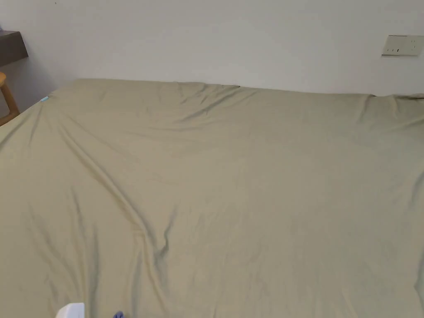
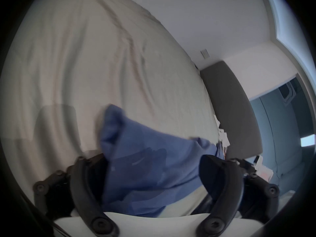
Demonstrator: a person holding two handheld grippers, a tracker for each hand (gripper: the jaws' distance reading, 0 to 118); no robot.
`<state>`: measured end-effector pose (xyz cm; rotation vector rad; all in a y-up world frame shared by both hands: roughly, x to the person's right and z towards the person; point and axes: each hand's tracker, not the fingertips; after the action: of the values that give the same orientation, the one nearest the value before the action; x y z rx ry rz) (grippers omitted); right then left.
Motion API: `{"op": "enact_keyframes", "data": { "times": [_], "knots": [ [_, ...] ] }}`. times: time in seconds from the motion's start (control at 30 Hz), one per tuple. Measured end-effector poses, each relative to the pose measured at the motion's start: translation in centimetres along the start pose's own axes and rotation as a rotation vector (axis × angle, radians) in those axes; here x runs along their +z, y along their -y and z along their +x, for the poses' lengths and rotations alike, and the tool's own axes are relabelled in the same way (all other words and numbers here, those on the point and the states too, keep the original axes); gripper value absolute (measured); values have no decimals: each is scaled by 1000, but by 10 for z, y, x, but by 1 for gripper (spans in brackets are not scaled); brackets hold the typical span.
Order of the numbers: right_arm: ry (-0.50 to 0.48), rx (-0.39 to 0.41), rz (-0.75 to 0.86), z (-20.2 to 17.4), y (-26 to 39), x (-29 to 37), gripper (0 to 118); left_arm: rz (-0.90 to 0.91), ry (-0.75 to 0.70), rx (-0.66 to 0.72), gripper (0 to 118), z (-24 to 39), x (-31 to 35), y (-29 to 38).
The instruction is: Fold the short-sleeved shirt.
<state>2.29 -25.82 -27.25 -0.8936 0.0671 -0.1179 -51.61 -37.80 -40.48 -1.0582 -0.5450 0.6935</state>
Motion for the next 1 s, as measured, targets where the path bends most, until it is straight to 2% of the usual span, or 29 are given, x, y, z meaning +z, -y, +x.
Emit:
{"op": "enact_keyframes", "data": {
  "times": [0.07,0.1,0.17,0.23,0.27,0.3,0.47,0.53,0.6,0.7,0.77,0.9,1.0],
  "knots": [
    [-13,-2,-3,-1,0,-1,1,-47,4,-38,96,10,-11,6],
    [-21,-3,-3,-1,2,0,1,-31,-6,-98,88,17,-12,7],
    [-29,-3,-7,-1,3,-2,1,-65,-39,-99,38,24,-17,5],
    [-31,-2,-12,-2,5,-4,1,-53,-215,-72,20,25,-19,5],
    [-33,-2,-15,-2,6,-5,1,-49,-247,-64,13,21,-16,4],
    [-38,-6,-18,-1,7,-5,1,-35,-125,-1,11,17,-11,5],
    [-37,-19,-22,1,9,-3,2,87,-48,140,8,26,17,10],
    [-30,-19,-15,2,8,0,2,133,55,146,8,39,37,13],
    [-22,-20,-6,2,5,2,2,176,98,130,8,53,61,12],
    [-31,-17,12,0,3,4,2,229,-32,70,7,59,91,-2],
    [-38,-12,24,-5,2,6,2,273,-158,133,7,47,110,-11],
    [-66,-9,26,-6,5,6,2,278,-438,166,7,25,136,-22],
    [-62,-11,17,-5,7,3,2,167,-628,20,7,49,120,-16]
  ]
}}
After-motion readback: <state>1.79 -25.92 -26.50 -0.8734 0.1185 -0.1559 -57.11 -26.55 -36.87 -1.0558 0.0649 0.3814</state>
